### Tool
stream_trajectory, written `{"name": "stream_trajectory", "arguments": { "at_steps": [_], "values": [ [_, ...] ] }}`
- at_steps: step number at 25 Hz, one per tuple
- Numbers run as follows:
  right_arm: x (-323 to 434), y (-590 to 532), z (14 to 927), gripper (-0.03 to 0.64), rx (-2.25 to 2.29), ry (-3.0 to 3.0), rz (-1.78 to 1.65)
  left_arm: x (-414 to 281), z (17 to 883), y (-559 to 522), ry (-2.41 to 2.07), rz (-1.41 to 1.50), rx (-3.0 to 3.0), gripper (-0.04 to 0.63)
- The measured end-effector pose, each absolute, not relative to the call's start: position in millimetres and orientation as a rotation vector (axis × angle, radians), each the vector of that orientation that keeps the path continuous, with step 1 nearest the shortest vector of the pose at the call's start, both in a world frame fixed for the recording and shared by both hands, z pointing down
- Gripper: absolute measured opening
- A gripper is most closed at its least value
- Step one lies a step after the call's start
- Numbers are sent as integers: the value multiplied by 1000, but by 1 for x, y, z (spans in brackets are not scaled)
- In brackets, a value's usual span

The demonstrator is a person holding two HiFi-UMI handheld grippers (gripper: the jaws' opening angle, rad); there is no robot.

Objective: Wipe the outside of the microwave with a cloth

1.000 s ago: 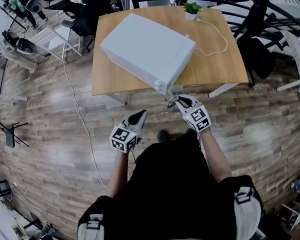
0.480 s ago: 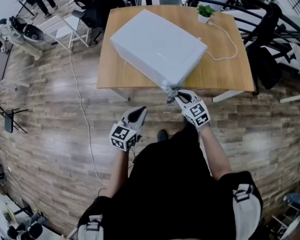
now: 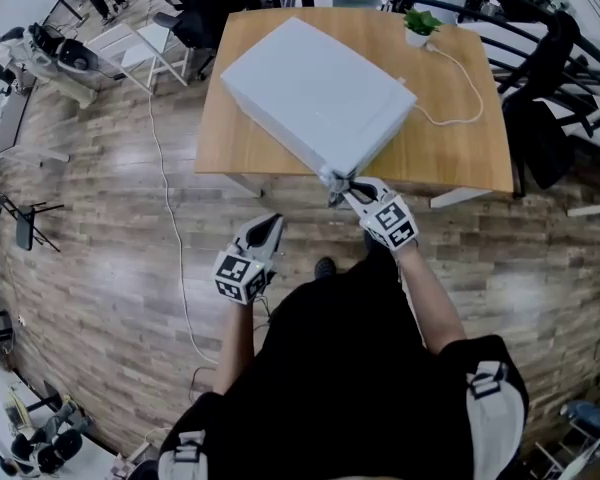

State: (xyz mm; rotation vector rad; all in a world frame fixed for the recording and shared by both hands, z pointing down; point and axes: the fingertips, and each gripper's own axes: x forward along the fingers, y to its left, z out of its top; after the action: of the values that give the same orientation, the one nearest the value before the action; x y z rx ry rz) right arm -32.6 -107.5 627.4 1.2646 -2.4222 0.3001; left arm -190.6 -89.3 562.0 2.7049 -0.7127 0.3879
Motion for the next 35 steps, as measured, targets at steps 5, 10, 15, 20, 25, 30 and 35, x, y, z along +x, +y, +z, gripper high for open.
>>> {"name": "stream_trajectory", "arguments": {
  "at_steps": [5,10,15,20,25,30,35],
  "values": [
    [-34,-106,623,32,1142,-2468,259,-175,559,-91,-761,394,2677,2],
    [-33,-105,622,32,1017,-2513,229,-152,552,-95,-795,395,2668,2],
    [-28,-106,621,32,905,-2558,209,-132,548,-97,-849,398,2655,2],
    [-23,-105,622,32,820,-2584,191,-123,548,-96,-920,398,2629,2],
    [1,-112,625,34,801,-2572,192,-107,546,-95,-979,386,2608,2],
    [33,-126,623,34,828,-2567,209,-87,546,-96,-1029,367,2589,2],
    [61,-140,619,34,852,-2585,220,-68,550,-93,-1062,357,2568,2]
  ]
}}
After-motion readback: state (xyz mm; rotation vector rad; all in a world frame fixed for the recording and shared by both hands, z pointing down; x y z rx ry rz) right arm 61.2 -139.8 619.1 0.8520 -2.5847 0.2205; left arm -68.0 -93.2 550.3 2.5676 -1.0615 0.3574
